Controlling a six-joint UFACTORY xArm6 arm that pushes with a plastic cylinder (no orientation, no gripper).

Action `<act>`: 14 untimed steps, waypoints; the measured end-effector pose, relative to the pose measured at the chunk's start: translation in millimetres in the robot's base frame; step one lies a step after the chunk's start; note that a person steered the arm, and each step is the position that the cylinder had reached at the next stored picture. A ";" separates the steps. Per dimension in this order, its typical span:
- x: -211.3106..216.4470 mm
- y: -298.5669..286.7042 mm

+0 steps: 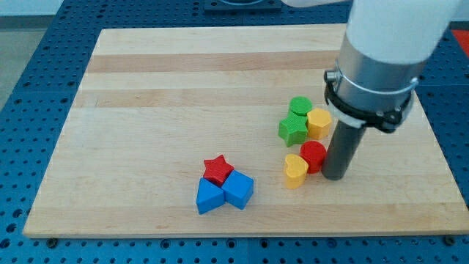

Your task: Separate the yellow heart from the red star

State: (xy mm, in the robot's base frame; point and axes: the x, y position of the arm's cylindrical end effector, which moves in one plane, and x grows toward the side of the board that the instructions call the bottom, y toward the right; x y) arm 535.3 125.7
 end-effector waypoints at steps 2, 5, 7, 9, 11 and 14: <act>2.1 7.1; 5.9 -17.9; -16.4 -17.8; 8.2 -24.6; 33.7 -68.1; -20.7 -184.4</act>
State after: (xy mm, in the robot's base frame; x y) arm 514.6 -58.7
